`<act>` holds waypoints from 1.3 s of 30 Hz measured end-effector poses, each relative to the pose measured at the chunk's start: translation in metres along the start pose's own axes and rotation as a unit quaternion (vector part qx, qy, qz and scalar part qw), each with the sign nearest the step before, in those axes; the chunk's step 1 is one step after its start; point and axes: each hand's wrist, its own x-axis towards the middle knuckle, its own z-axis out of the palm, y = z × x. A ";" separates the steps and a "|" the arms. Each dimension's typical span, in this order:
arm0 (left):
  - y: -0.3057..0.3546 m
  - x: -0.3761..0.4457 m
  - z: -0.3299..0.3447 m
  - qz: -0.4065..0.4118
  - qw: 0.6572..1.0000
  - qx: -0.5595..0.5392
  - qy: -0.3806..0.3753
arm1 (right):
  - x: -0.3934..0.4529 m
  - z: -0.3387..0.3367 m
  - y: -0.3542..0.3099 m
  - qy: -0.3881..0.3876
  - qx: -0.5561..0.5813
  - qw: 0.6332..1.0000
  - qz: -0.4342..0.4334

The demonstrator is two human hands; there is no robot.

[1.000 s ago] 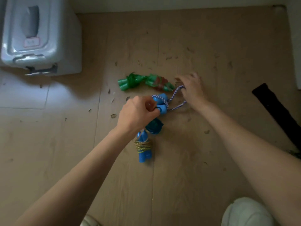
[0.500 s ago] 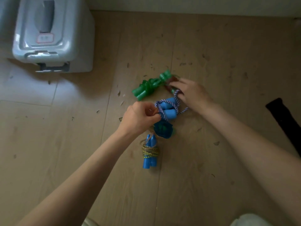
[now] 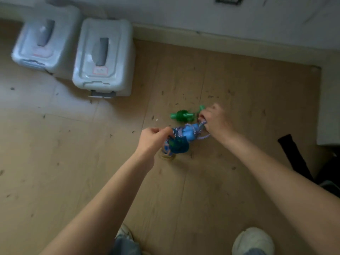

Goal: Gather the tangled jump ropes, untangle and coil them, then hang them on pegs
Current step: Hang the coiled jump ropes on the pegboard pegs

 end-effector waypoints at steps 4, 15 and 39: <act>0.084 -0.077 -0.048 0.025 0.997 -0.075 0.019 | -0.024 -0.131 -0.084 0.080 -0.019 0.992 -0.093; 0.379 -0.331 -0.209 0.392 0.917 0.072 -0.028 | -0.063 -0.564 -0.261 0.186 0.243 0.951 -0.044; 0.633 -0.348 -0.178 0.374 0.921 -0.019 0.108 | 0.101 -0.761 -0.243 0.254 0.263 0.931 -0.002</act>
